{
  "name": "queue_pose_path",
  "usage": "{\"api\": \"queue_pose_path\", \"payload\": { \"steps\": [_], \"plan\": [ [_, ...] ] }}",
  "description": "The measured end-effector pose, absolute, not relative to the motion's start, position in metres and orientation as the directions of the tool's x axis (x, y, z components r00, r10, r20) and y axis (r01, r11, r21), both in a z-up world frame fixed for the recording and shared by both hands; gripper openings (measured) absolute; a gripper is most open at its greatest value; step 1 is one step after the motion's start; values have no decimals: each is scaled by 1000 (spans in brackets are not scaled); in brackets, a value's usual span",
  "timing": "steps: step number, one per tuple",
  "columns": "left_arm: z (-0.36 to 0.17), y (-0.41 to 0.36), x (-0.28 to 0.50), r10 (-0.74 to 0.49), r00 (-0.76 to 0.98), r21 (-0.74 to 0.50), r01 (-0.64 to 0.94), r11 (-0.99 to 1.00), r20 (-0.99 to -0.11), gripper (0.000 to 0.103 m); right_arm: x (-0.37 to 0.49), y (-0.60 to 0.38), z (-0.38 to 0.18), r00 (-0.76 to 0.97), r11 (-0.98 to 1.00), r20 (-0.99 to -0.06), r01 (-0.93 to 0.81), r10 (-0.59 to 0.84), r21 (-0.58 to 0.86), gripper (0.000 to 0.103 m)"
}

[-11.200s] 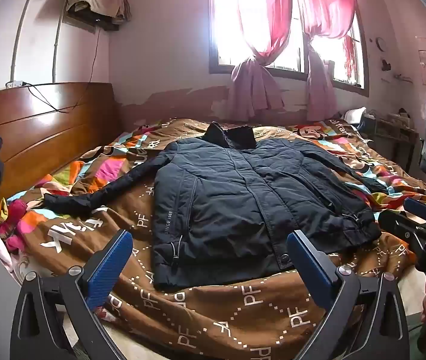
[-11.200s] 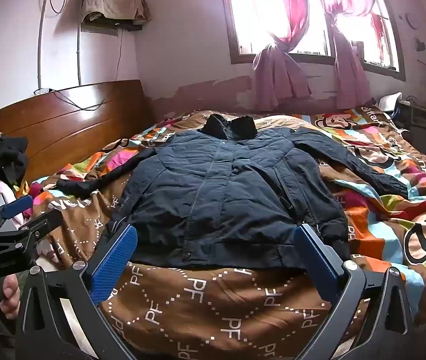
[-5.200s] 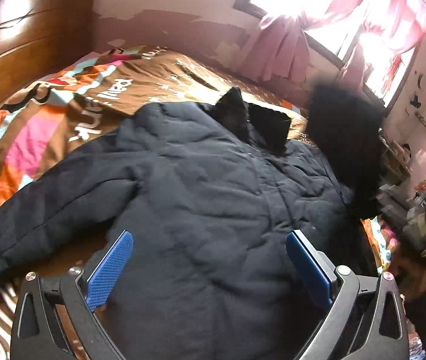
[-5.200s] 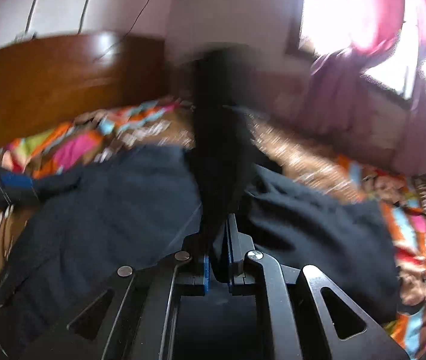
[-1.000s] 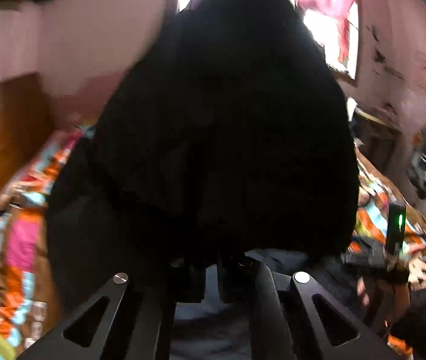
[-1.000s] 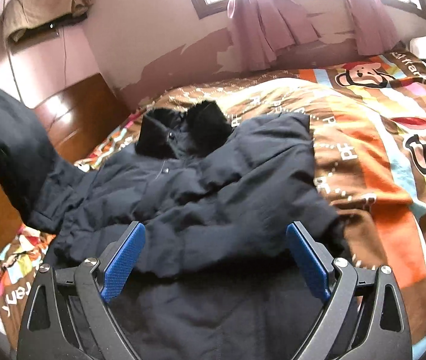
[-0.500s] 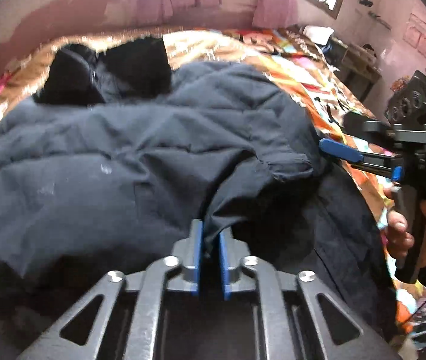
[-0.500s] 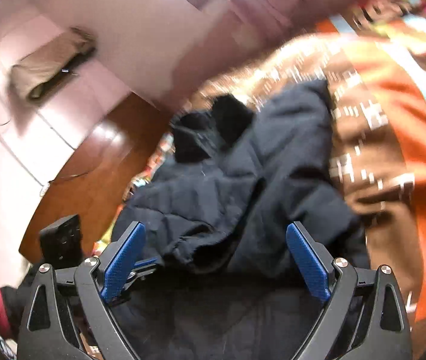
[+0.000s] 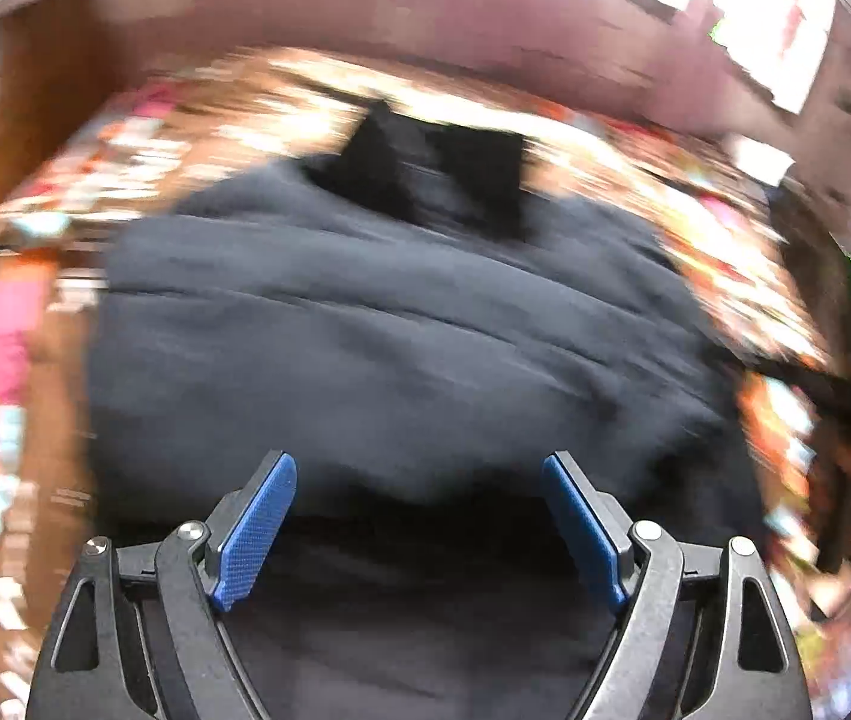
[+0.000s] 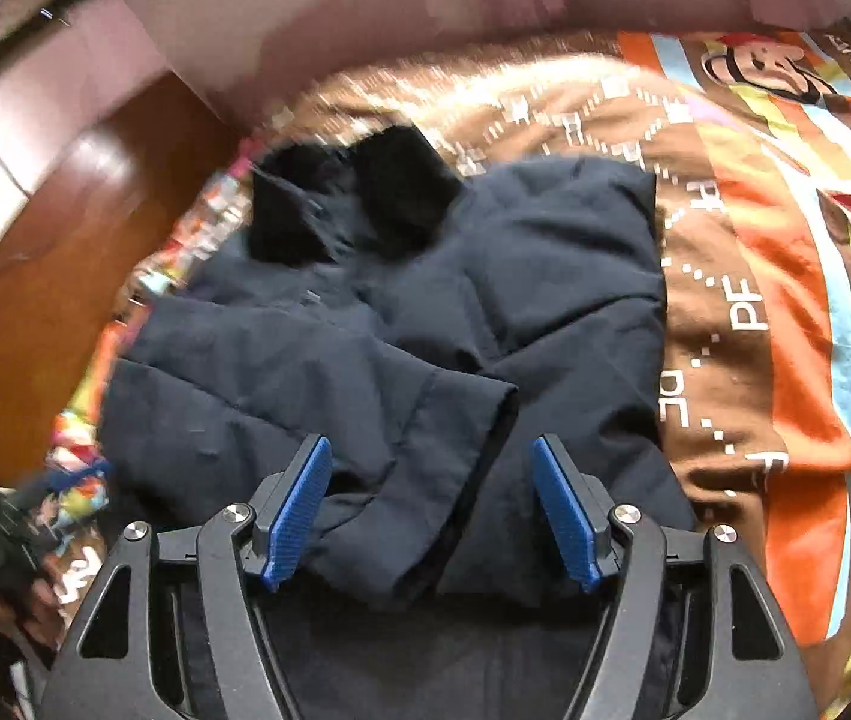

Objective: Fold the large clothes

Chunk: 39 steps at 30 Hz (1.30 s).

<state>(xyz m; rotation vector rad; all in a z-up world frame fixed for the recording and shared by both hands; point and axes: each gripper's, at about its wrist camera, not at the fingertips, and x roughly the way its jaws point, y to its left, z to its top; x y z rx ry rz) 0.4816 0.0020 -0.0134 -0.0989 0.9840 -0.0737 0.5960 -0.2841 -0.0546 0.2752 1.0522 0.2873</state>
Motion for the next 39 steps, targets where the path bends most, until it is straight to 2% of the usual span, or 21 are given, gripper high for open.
{"api": "queue_pose_path", "payload": {
  "steps": [2, 3, 5, 7, 13, 16, 19, 21, 22, 23, 24, 26, 28, 32, 37, 39],
  "plan": [
    [-12, 35, 494, -69, 574, -114, -43, 993, -816, 83, 607, -284, -68, 429, 944, -847, -45, 313, 326, 60],
    [-12, 45, 499, -59, 578, -112, -56, 992, -814, 83, 613, -281, -77, 409, 949, -864, -15, 293, 315, 42],
    [-15, 63, 514, -30, 579, -77, -57, 995, -815, 83, 612, -278, -81, 406, 950, -868, 1, 286, 313, 19],
    [-18, 73, 519, -9, 572, -49, -55, 997, -820, 83, 611, -274, -80, 406, 959, -877, 6, 257, 284, 5],
    [-24, 74, 528, -61, 561, -82, -12, 997, -826, 83, 591, -295, -44, 476, 975, -856, -12, 200, 221, 3],
    [-37, 66, 533, -37, 515, -24, 31, 999, -857, 83, 593, -307, -52, 402, 984, -900, -19, 168, 175, 3],
    [-59, 51, 539, 10, 440, 59, 98, 993, -898, 83, 588, -296, -45, 465, 997, -885, -68, -8, -45, 4],
    [-53, 51, 539, -1, 450, 46, 95, 994, -893, 83, 589, -285, -27, 548, 990, -836, -89, -46, -113, 6],
    [-47, 52, 540, -24, 461, 19, 88, 996, -887, 83, 592, -280, -21, 566, 989, -824, -108, -20, -97, 9],
    [-39, 53, 540, -66, 484, -28, 86, 996, -873, 83, 596, -275, -16, 577, 988, -816, -139, 26, -67, 16],
    [-34, 53, 541, -98, 499, -61, 90, 994, -861, 83, 603, -266, -14, 574, 982, -814, -184, 84, -29, 28],
    [-26, 47, 550, -150, 515, -105, 115, 988, -844, 83, 615, -254, -18, 549, 968, -819, -249, 169, 33, 36],
    [-30, 35, 561, -169, 509, -104, 153, 983, -844, 83, 629, -240, -30, 490, 944, -832, -308, 261, 115, 36],
    [-60, 13, 580, -168, 432, -83, 209, 974, -886, 83, 642, -220, -63, 385, 920, -868, -350, 315, 178, 36],
    [-82, 3, 573, -139, 400, -32, 263, 964, -906, 83, 624, -218, -90, 348, 919, -888, -356, 301, 172, 36],
    [-89, -2, 569, -119, 398, -8, 270, 963, -910, 83, 614, -213, -99, 359, 914, -893, -387, 272, 123, 36]
  ]
}}
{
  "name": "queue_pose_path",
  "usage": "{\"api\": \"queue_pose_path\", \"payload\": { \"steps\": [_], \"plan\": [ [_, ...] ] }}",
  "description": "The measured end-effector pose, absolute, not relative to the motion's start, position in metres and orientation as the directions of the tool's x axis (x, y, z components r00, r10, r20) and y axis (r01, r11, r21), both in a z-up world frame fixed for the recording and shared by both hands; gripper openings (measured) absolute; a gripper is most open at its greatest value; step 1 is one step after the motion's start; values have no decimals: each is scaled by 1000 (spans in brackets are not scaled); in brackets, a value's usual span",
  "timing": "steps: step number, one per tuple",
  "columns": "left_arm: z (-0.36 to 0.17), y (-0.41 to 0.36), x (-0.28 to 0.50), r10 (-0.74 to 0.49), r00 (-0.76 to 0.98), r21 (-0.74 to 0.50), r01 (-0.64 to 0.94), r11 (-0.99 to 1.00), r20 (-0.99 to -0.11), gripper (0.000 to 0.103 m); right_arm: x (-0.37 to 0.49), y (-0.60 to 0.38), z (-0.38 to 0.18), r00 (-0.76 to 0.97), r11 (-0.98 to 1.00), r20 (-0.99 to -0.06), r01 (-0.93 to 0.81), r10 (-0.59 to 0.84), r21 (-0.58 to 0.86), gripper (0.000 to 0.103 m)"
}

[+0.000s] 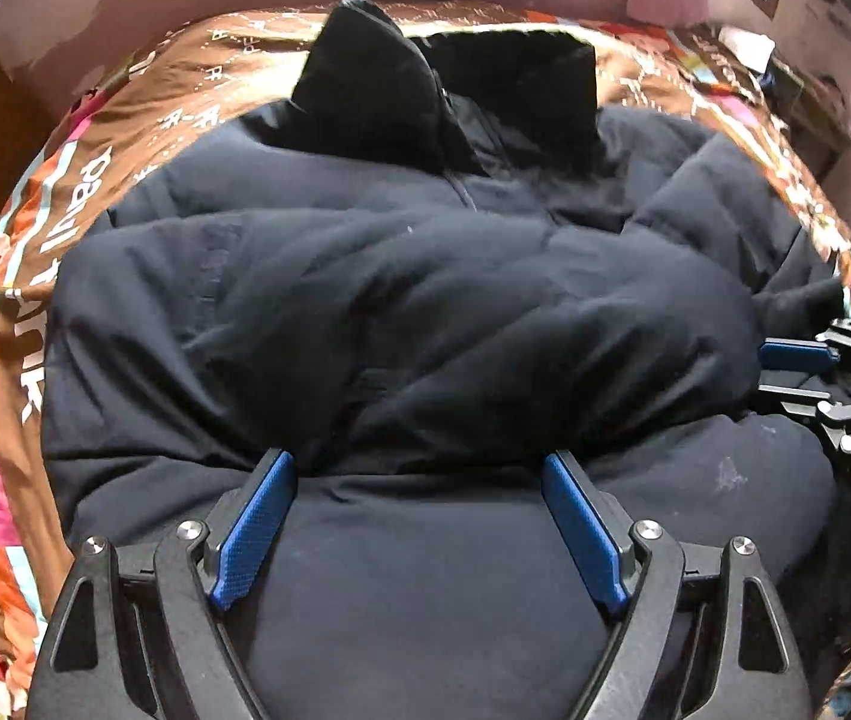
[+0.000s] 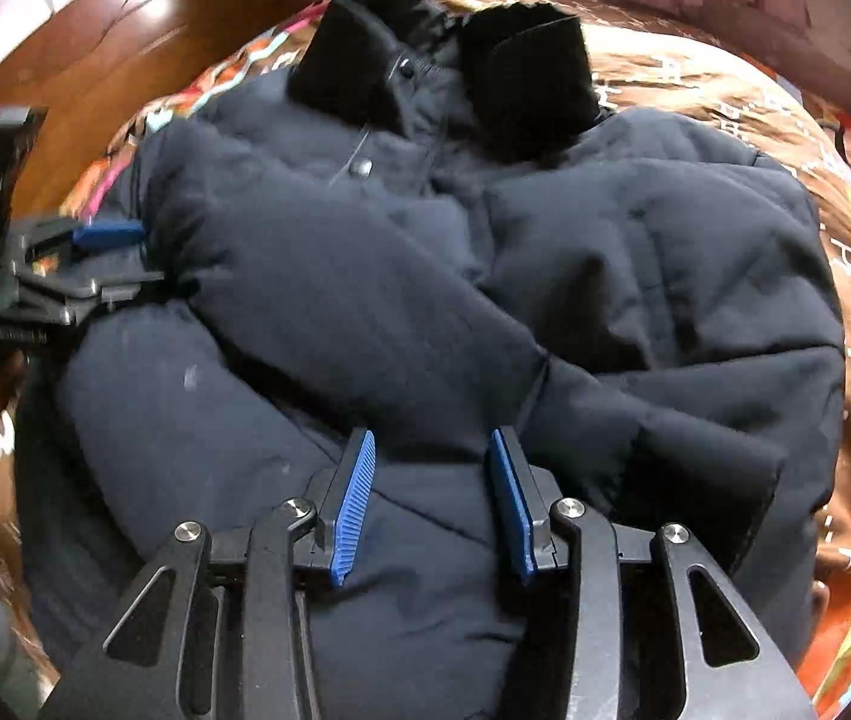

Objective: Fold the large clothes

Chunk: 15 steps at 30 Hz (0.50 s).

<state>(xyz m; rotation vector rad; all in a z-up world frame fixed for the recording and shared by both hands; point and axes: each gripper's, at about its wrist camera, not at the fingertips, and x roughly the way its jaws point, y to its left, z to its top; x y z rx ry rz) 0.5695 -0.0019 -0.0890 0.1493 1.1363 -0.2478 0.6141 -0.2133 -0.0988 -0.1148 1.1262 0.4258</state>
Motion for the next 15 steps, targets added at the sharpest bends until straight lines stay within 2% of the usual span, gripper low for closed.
{"api": "queue_pose_path", "payload": {
  "steps": [3, 5, 10, 14, 15],
  "plan": [
    [-99, -10, 572, -79, 399, 35, 270, 962, -914, 84, 611, -205, -107, 377, 911, -894, -405, 243, 77, 36],
    [-98, -9, 575, -80, 393, 30, 265, 964, -916, 84, 618, -209, -108, 366, 916, -892, -385, 265, 114, 36],
    [-77, 6, 585, -164, 347, -70, 266, 961, -923, 85, 631, -220, -87, 339, 897, -882, -405, 327, 177, 38],
    [-40, 20, 607, -198, 428, -108, 226, 968, -882, 85, 650, -236, -53, 438, 913, -847, -390, 301, 123, 61],
    [-33, 21, 615, -189, 449, -101, 213, 972, -873, 85, 659, -241, -45, 463, 919, -835, -374, 298, 121, 62]
  ]
}}
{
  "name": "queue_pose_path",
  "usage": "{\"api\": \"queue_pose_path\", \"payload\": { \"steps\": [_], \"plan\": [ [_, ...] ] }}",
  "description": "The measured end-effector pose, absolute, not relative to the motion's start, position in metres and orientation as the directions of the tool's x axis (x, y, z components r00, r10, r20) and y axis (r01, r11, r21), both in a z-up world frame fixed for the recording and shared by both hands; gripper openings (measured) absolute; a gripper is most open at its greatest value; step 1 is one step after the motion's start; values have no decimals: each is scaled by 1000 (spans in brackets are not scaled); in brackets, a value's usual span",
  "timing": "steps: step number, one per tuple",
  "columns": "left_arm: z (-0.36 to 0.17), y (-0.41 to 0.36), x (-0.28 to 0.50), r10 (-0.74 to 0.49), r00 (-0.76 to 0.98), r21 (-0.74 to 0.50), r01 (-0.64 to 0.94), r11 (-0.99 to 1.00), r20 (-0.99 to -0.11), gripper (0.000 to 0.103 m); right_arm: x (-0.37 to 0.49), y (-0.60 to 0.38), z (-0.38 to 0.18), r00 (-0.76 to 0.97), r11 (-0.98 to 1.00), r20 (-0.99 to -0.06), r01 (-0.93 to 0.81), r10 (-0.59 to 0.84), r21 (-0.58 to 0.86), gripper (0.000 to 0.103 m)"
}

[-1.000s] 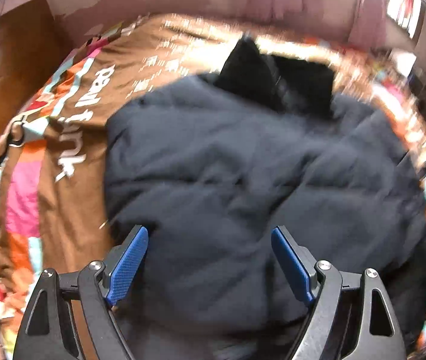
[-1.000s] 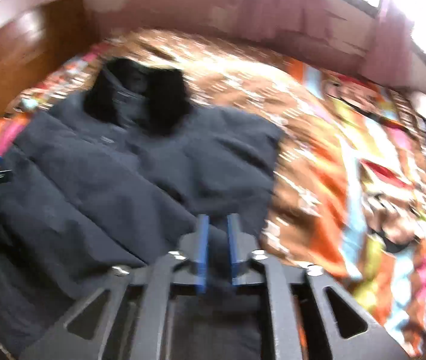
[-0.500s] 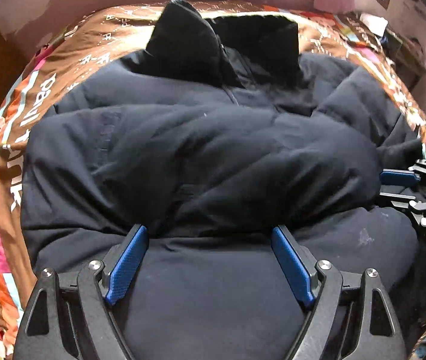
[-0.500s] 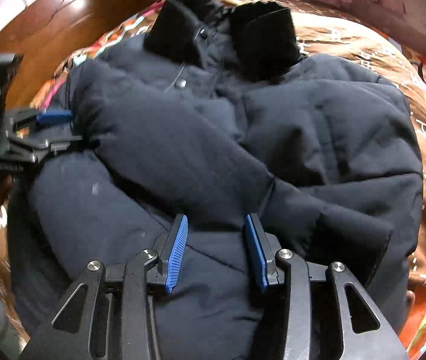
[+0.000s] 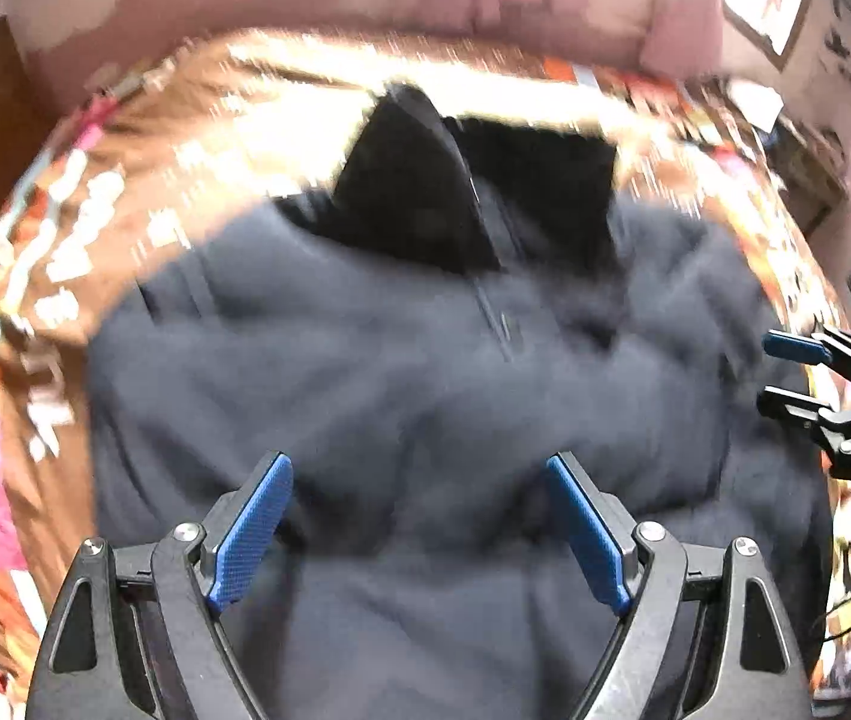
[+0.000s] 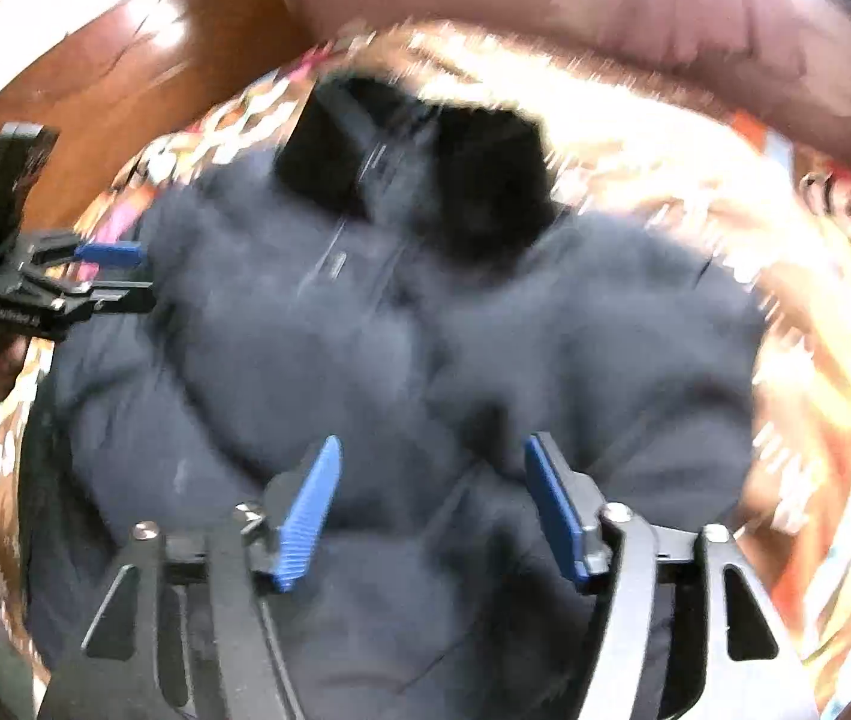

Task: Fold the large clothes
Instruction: 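Grasp the jacket hem with both tools and lift it toward the collar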

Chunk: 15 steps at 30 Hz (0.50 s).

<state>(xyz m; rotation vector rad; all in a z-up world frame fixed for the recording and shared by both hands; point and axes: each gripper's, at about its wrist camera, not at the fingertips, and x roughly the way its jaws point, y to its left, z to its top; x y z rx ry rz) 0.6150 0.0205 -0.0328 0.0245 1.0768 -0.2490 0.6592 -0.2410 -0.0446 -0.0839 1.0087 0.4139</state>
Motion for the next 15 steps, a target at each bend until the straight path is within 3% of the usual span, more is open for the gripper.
{"api": "queue_pose_path", "payload": {
  "steps": [7, 11, 13, 15],
  "plan": [
    [8, 8, 707, -97, 580, -1, 163, 987, -809, 85, 761, -244, -19, 486, 929, -807, -310, 335, 199, 63],
    [11, -1, 769, -83, 586, -55, 67, 996, -806, 85, 820, -222, -23, 456, 927, -822, -307, 341, 214, 63],
    [7, -3, 789, -96, 565, -87, 42, 995, -819, 81, 847, -209, -27, 424, 924, -839, -315, 342, 217, 63],
    [1, -8, 805, -137, 540, -128, 55, 990, -831, 65, 865, -200, -28, 414, 925, -845, -313, 338, 216, 62]
  ]
}}
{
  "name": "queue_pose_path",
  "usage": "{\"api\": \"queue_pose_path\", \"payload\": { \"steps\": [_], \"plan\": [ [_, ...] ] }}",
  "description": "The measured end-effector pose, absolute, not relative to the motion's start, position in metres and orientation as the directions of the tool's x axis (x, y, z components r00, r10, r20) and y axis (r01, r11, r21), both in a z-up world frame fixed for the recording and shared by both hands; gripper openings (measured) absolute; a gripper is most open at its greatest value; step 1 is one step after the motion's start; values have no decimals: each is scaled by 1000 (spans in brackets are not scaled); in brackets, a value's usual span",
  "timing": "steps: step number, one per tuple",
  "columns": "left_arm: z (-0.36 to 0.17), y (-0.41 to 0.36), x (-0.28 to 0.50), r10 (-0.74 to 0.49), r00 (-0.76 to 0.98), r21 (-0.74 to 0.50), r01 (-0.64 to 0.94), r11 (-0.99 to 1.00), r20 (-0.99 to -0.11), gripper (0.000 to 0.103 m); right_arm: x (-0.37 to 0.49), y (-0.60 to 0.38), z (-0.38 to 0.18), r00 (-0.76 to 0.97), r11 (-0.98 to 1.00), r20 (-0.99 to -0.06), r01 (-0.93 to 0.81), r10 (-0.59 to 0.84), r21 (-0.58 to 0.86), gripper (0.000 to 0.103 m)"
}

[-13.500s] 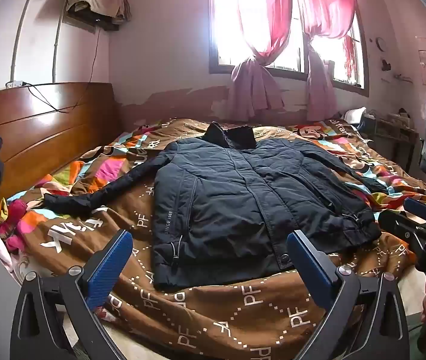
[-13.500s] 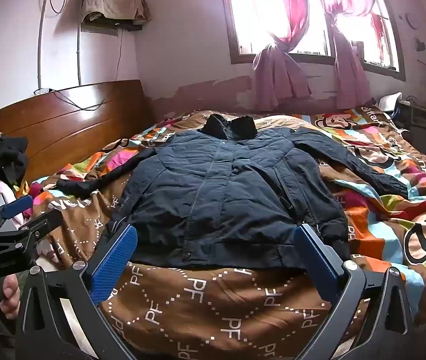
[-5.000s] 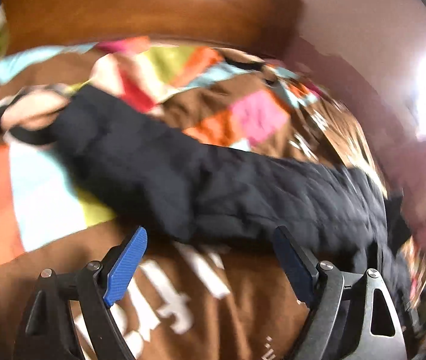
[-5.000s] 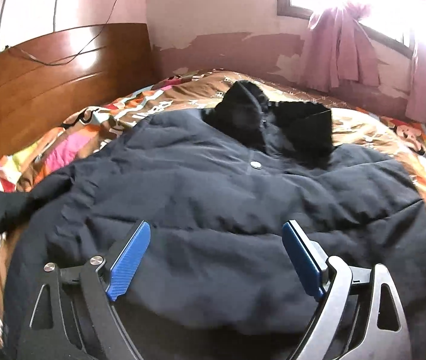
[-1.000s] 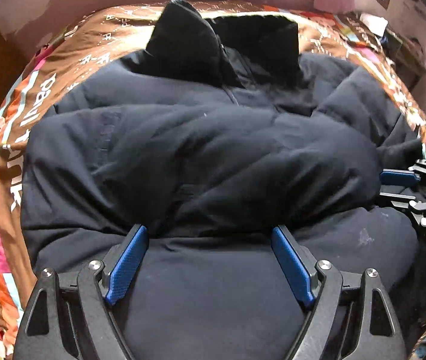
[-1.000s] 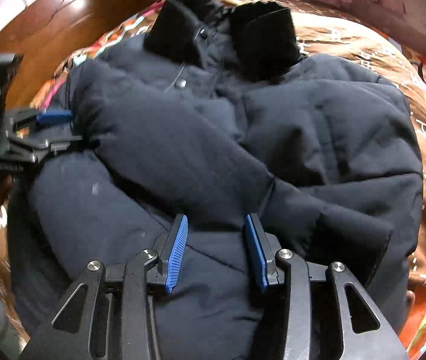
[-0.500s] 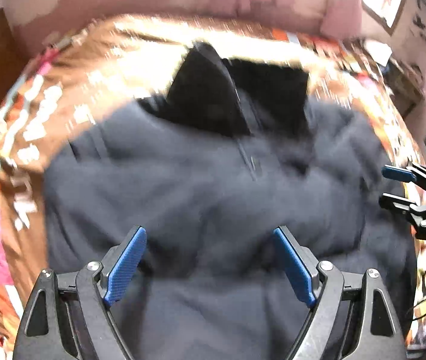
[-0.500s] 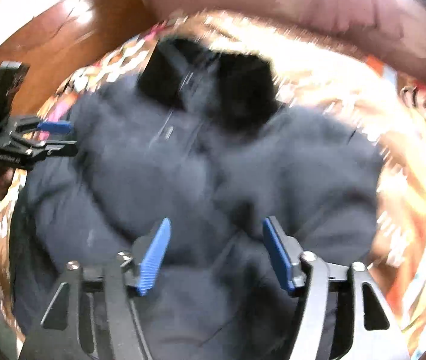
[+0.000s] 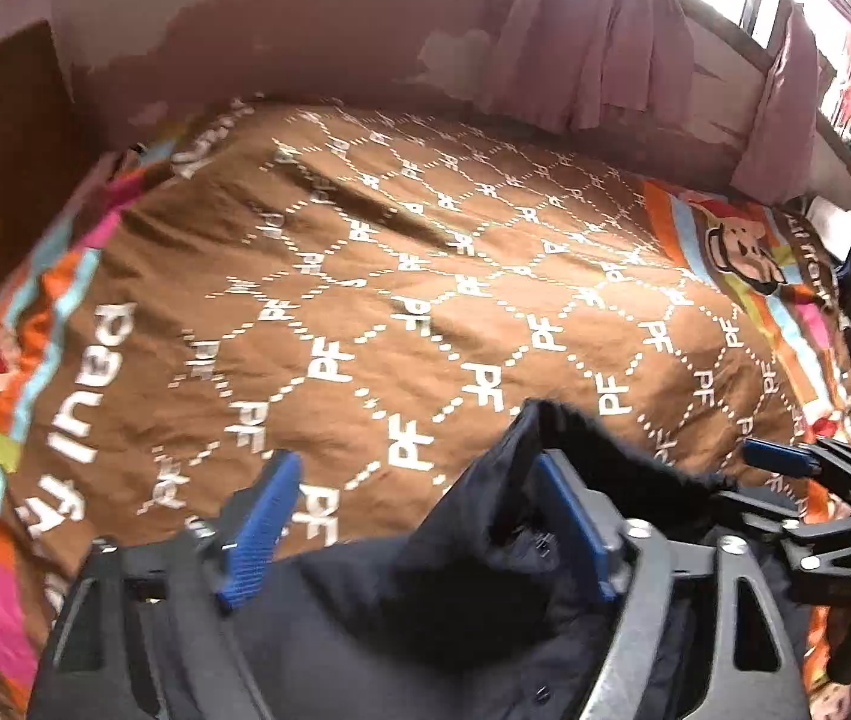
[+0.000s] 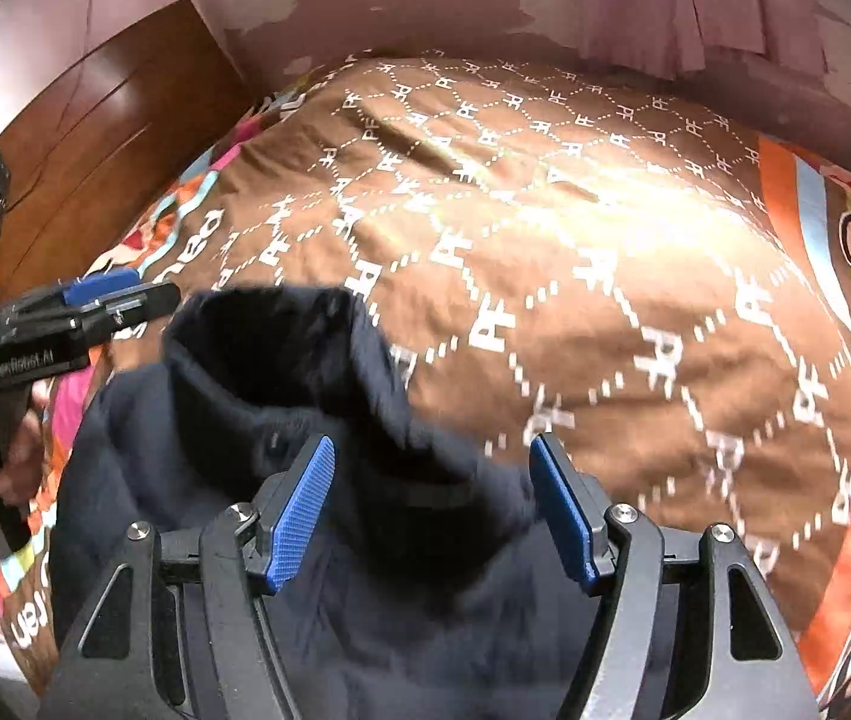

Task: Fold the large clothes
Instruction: 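Grasp the jacket hem with both tools and lift it toward the collar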

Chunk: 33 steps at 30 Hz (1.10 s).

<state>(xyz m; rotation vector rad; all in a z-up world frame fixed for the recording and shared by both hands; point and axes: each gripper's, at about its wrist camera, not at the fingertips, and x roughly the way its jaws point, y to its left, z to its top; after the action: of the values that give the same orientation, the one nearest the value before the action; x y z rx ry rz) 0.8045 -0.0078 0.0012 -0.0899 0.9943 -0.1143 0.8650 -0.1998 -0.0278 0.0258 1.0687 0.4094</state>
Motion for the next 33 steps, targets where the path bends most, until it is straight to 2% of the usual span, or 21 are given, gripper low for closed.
{"api": "queue_pose_path", "payload": {
  "steps": [4, 6, 7, 8, 9, 10, 13, 16, 22, 27, 33],
  "plan": [
    [-12, -24, 810, -182, 487, -143, 118, 983, -854, 41, 886, -173, -39, 342, 916, -887, -358, 309, 181, 54],
    [-15, -32, 811, -172, 476, -121, 135, 983, -863, 13, 888, -163, -45, 329, 914, -899, -375, 291, 158, 36],
    [-17, -35, 811, -157, 470, -106, 133, 985, -869, 10, 889, -161, -45, 326, 911, -899, -380, 292, 158, 33],
    [-15, -33, 809, -154, 482, -102, 131, 986, -863, 7, 888, -159, -46, 331, 911, -897, -381, 293, 157, 25],
    [-11, -32, 805, -156, 505, -102, 134, 986, -849, 6, 886, -159, -44, 346, 914, -893, -378, 289, 150, 10],
    [-7, -30, 799, -157, 532, -95, 141, 985, -832, 5, 885, -161, -42, 364, 917, -886, -372, 287, 145, 7],
    [3, -24, 779, -150, 590, -61, 168, 984, -793, 5, 871, -171, -26, 433, 911, -838, -376, 332, 167, 6],
    [14, -13, 758, -229, 590, -106, 236, 966, -774, 4, 850, -185, -11, 451, 894, -807, -403, 382, 198, 5],
    [8, -8, 712, -269, 483, -80, 377, 923, -833, 4, 803, -206, -17, 353, 853, -826, -452, 439, 260, 5],
    [-33, -21, 690, -200, 337, -22, 466, 885, -920, 4, 781, -212, -50, 280, 851, -865, -455, 416, 262, 5],
    [-70, -37, 694, -115, 271, 29, 475, 879, -956, 4, 772, -206, -88, 228, 870, -903, -428, 365, 244, 4]
  ]
}}
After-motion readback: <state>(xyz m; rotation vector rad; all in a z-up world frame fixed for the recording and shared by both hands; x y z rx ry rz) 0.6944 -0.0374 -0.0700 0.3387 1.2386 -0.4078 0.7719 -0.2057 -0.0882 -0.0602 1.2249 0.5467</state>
